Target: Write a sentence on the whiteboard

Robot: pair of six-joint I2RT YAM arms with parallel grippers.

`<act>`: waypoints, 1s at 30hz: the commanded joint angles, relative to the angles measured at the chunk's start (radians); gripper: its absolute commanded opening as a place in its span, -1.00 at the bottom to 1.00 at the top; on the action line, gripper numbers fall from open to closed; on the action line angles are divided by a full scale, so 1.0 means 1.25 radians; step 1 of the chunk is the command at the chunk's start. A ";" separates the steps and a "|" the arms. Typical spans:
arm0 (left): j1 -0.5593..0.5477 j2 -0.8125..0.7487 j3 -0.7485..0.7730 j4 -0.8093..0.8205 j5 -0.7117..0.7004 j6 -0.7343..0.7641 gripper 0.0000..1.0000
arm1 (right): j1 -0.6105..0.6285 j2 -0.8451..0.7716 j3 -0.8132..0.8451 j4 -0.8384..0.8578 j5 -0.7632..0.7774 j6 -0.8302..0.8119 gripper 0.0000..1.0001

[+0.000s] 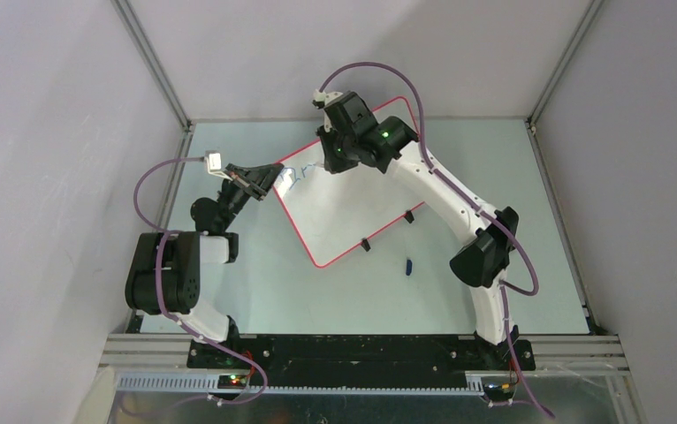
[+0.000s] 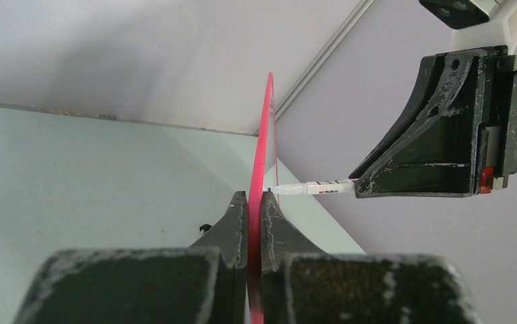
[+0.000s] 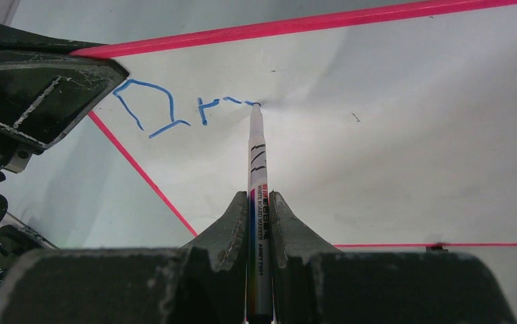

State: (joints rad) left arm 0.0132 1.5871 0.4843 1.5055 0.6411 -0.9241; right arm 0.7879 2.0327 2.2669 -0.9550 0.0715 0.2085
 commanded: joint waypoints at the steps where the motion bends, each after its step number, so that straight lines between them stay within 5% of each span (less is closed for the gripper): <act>1: -0.020 -0.009 -0.008 0.019 0.065 0.095 -0.98 | -0.014 -0.010 0.023 0.003 0.028 0.006 -1.00; 30: -0.020 -0.008 -0.008 0.019 0.065 0.095 -0.97 | -0.006 0.031 0.101 -0.004 -0.003 0.002 -1.00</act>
State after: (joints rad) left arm 0.0132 1.5871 0.4843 1.5063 0.6415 -0.9237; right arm 0.7750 2.0571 2.3421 -0.9703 0.0784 0.2089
